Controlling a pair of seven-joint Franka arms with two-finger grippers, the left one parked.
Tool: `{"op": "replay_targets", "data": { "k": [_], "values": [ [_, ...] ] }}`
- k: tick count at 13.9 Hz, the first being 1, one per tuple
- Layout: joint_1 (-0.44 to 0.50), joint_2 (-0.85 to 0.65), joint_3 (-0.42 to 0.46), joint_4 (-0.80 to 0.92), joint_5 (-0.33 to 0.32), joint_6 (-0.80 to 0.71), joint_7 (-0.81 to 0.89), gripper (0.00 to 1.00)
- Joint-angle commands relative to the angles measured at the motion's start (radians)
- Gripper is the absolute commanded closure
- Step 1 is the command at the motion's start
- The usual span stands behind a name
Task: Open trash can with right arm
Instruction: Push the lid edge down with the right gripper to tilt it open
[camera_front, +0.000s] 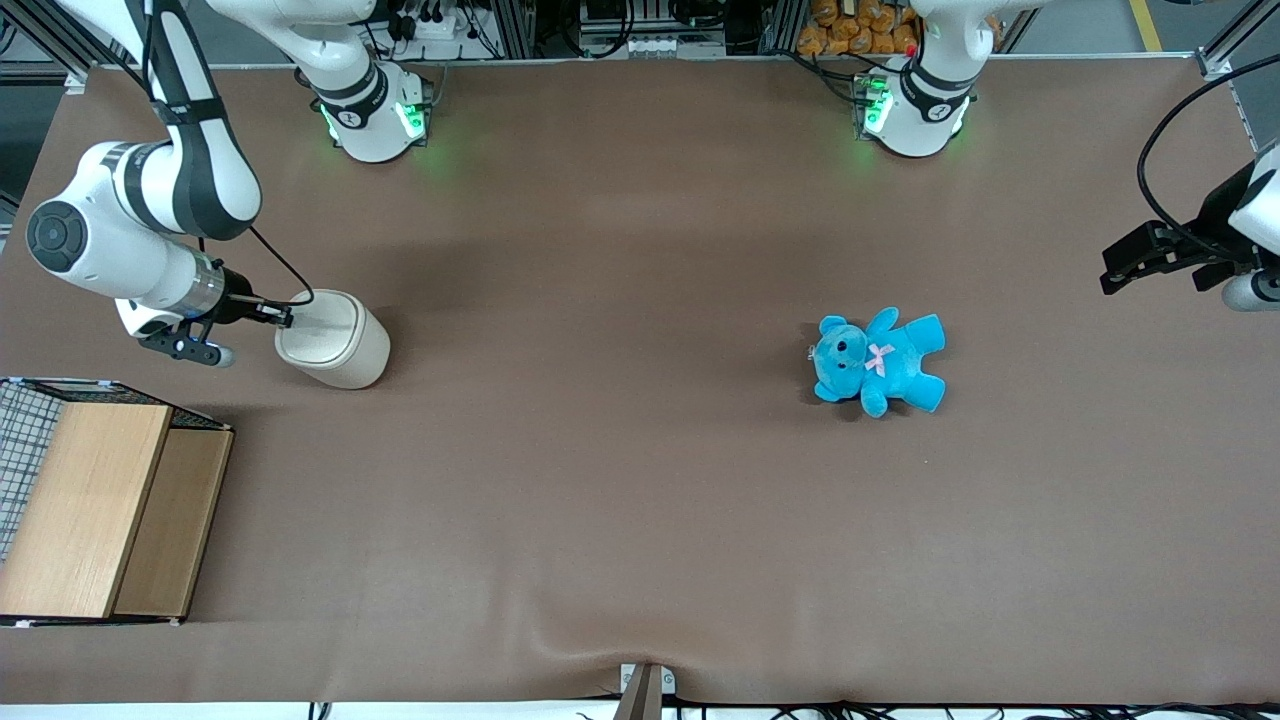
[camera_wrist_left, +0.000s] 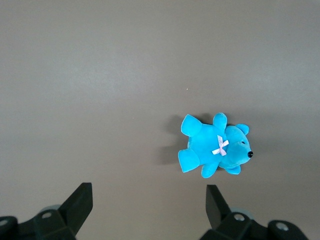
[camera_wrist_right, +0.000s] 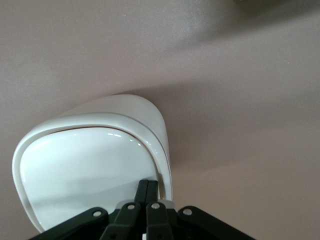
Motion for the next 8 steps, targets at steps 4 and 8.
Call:
{"op": "replay_targets", "data": {
  "k": [4, 8],
  "values": [
    [0.005, 0.008, 0.008, 0.146, 0.012, -0.215, 0.055, 1.00],
    [0.049, 0.008, 0.035, 0.259, 0.014, -0.371, 0.181, 1.00]
  ]
}}
